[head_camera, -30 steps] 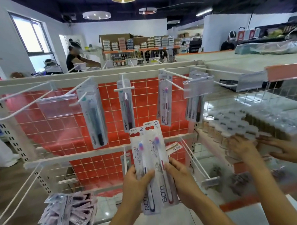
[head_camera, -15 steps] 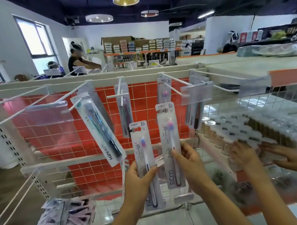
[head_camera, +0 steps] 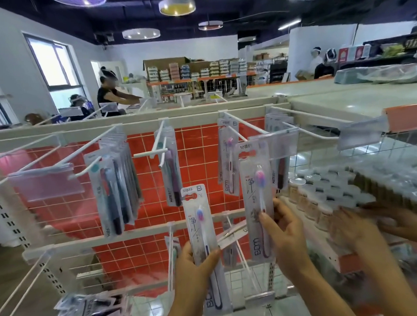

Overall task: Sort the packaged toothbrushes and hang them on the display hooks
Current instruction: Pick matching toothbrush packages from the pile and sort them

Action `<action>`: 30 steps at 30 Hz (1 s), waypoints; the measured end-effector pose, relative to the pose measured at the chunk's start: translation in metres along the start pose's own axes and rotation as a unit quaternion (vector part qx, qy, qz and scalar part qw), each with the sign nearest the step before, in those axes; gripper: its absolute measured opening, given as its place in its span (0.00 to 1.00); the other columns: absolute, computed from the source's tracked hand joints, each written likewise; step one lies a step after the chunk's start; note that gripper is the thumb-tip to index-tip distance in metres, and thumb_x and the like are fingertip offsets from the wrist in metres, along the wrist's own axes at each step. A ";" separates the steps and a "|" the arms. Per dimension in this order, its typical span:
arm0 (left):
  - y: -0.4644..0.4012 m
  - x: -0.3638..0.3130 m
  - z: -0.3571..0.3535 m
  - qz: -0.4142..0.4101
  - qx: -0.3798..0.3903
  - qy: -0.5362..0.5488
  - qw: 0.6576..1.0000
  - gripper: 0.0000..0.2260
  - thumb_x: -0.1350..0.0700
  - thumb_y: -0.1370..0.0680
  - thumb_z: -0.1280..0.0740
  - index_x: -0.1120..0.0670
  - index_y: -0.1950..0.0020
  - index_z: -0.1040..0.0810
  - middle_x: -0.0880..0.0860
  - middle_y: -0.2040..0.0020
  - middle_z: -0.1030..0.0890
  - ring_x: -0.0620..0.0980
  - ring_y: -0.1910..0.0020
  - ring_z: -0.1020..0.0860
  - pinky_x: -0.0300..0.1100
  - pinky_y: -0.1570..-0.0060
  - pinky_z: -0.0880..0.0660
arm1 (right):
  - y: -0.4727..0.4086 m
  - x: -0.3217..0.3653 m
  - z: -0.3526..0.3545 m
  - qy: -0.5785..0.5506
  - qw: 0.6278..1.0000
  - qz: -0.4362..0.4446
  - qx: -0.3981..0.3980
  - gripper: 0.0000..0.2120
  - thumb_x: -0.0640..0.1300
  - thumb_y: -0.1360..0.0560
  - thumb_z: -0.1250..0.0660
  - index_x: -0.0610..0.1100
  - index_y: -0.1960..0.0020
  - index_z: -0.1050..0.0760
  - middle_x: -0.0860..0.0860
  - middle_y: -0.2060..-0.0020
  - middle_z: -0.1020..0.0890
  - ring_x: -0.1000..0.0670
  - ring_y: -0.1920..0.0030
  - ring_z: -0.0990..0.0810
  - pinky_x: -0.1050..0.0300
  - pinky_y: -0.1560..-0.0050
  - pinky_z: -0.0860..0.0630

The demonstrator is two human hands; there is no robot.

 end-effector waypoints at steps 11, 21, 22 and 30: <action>-0.005 0.006 -0.016 0.007 -0.008 -0.021 1.000 0.12 0.57 0.28 0.27 0.49 0.47 0.23 0.51 0.53 0.17 0.52 0.53 0.18 0.49 0.52 0.19 | -0.012 0.003 0.015 0.015 1.000 0.021 -0.010 0.12 0.44 0.29 0.37 0.41 0.47 0.24 0.47 0.57 0.16 0.46 0.57 0.16 0.53 0.59 0.18; -0.012 0.016 -0.021 0.018 -0.016 -0.005 1.000 0.12 0.58 0.28 0.28 0.47 0.47 0.23 0.50 0.53 0.16 0.50 0.54 0.17 0.43 0.55 0.18 | -0.049 -0.030 0.012 0.055 0.998 0.005 0.005 0.10 0.50 0.28 0.37 0.48 0.50 0.23 0.49 0.56 0.16 0.48 0.54 0.16 0.54 0.55 0.18; -0.012 0.018 -0.021 0.020 -0.018 -0.004 1.000 0.12 0.58 0.28 0.27 0.48 0.47 0.23 0.50 0.53 0.16 0.50 0.54 0.17 0.44 0.54 0.18 | -0.057 -0.035 0.009 0.061 0.998 0.006 0.007 0.10 0.51 0.28 0.37 0.49 0.49 0.23 0.49 0.55 0.16 0.48 0.53 0.16 0.53 0.54 0.18; -0.016 0.036 -0.010 0.042 -0.039 -0.007 0.998 0.13 0.58 0.28 0.27 0.49 0.45 0.22 0.47 0.54 0.15 0.48 0.54 0.17 0.48 0.49 0.19 | -0.132 -0.080 -0.010 0.121 0.992 -0.018 0.019 0.03 0.50 0.20 0.40 0.55 0.50 0.28 0.52 0.52 0.19 0.52 0.50 0.20 0.46 0.44 0.22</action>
Point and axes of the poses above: each hand's wrist, its own y-axis away from the middle knuckle, its own z-axis out of the back of the hand, x = y × z, the point moved 10 cm from there along -y, towards the middle knuckle
